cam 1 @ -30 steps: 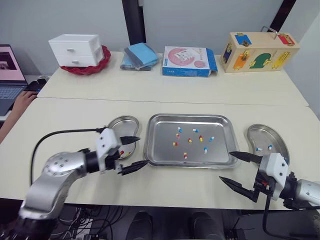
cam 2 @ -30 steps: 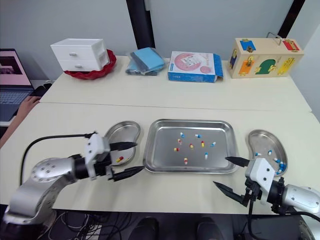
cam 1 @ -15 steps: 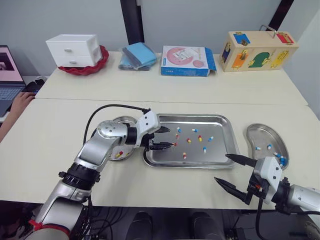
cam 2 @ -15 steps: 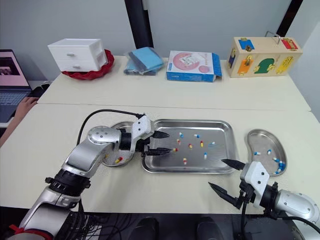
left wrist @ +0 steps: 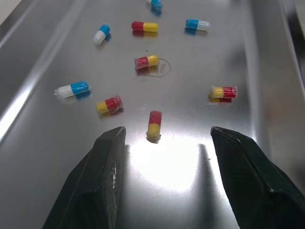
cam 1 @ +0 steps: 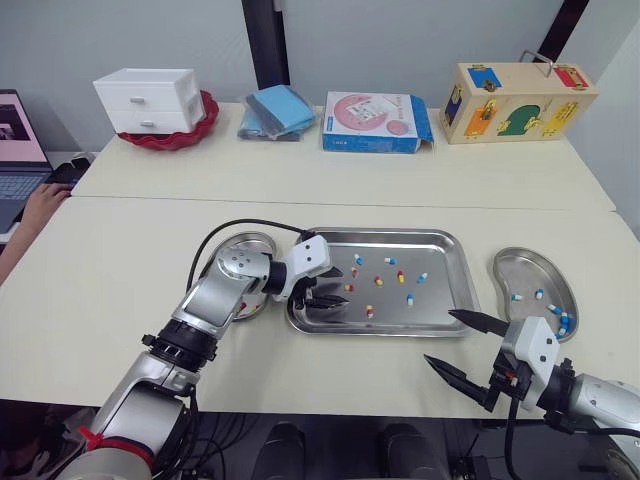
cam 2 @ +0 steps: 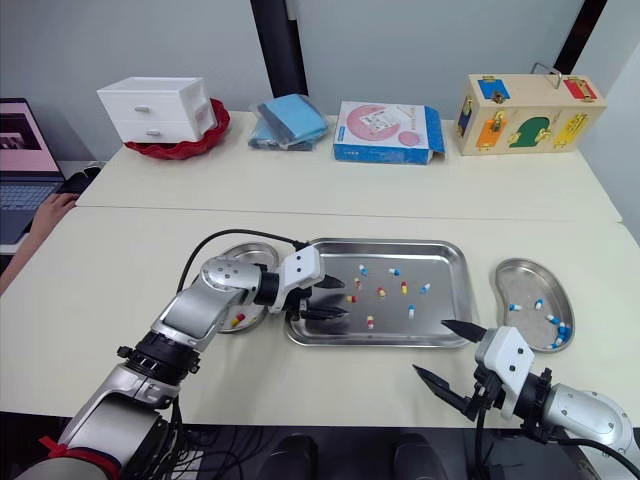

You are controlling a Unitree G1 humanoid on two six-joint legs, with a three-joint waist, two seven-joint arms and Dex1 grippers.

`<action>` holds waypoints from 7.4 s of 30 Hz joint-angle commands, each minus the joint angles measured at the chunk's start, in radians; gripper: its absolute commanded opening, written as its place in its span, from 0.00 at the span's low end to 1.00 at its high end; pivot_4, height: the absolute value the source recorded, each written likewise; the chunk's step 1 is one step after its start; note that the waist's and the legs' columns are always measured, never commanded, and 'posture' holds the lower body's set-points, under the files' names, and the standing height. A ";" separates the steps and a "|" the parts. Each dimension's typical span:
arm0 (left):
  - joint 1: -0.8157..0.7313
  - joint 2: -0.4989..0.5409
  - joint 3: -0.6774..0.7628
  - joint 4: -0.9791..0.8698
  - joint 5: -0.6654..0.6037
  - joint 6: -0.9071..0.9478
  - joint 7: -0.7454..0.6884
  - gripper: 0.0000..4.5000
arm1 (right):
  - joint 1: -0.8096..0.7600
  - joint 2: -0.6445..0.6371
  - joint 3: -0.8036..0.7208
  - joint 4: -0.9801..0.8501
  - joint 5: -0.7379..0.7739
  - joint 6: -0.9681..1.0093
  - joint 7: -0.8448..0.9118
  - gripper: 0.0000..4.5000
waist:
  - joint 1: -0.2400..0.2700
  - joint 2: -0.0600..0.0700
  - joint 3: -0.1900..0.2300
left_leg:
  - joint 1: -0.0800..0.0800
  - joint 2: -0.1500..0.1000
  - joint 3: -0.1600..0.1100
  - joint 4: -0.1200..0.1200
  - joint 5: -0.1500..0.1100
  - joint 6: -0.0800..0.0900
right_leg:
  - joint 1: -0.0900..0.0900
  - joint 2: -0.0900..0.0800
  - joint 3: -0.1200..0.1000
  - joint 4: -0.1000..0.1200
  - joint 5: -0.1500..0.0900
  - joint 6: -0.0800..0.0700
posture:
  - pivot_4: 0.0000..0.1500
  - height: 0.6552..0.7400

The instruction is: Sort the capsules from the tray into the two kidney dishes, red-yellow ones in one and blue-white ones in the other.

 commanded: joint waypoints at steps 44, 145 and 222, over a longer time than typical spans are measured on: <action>0.237 0.289 0.430 -0.392 -0.053 0.290 0.147 0.00 | -0.153 -0.017 0.160 0.100 -0.083 -0.235 0.144 1.00 | -0.004 0.001 0.000 | 0.002 0.000 0.000 0.000 0.000 0.000 | 0.002 0.000 0.000 0.000 0.000 0.000 | 1.00 1.00; 0.755 0.185 0.578 -0.620 -0.411 0.093 0.186 0.99 | 0.101 0.129 -0.028 0.266 -0.104 -0.387 0.068 1.00 | 0.002 -0.001 -0.002 | 0.005 0.001 0.002 -0.002 0.000 0.000 | 0.004 -0.001 0.001 0.000 0.000 0.000 | 1.00 1.00; 0.158 0.124 0.397 -0.504 -0.183 0.545 0.405 0.08 | -0.053 0.022 0.137 0.082 -0.103 -0.197 -0.002 1.00 | -0.002 0.001 -0.002 | 0.005 0.000 0.000 -0.001 0.000 0.000 | 0.004 -0.001 0.000 0.000 0.000 0.000 | 1.00 1.00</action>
